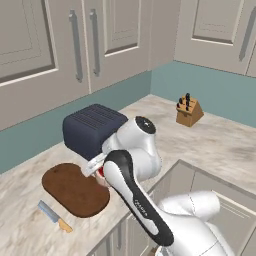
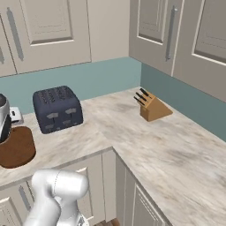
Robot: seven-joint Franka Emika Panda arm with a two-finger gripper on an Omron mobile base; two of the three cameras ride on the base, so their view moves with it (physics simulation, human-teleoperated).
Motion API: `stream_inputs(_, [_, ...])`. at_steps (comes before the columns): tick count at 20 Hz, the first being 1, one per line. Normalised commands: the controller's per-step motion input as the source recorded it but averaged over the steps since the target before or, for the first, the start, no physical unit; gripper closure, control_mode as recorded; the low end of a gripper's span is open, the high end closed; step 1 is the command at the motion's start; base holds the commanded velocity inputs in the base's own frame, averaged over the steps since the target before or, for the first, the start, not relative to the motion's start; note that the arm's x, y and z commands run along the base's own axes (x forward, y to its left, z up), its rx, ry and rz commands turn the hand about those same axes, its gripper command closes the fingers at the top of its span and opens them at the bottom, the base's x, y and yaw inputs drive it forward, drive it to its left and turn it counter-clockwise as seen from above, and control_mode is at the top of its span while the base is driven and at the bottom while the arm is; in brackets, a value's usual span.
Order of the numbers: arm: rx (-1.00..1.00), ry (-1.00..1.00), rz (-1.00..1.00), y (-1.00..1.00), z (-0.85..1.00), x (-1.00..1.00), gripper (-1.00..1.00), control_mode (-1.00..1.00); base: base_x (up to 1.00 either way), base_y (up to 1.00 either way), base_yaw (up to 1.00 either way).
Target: Retrieve the steak from the fridge and place it on the cutting board.
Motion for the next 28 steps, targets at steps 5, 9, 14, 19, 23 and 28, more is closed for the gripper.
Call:
stream_inputs(5, [-0.04, 0.00, -0.06, 0.78, -0.59, 0.75, 1.00, -1.00, 0.00, 0.00, 0.00])
stream_inputs(9, [-0.04, 0.01, -0.03, 0.70, -0.57, 0.83, 1.00, -1.00, 0.00, 0.00, 0.00])
stream_inputs(14, [-0.07, 0.13, 0.00, 0.26, -0.20, 0.76, 1.00, -1.00, 0.00, 0.00, 0.00])
stream_inputs(19, [-0.05, 0.15, 0.03, 0.00, -0.34, 0.46, 1.00, -1.00, 0.00, 0.00, 0.00])
stream_inputs(23, [-0.02, 0.14, 0.03, 0.08, -0.44, 0.24, 1.00, -1.00, 0.00, 0.00, 0.00])
stream_inputs(28, [0.00, 0.04, 0.04, 0.15, -0.33, -0.11, 1.00, -1.00, 0.00, 0.00, 0.00])
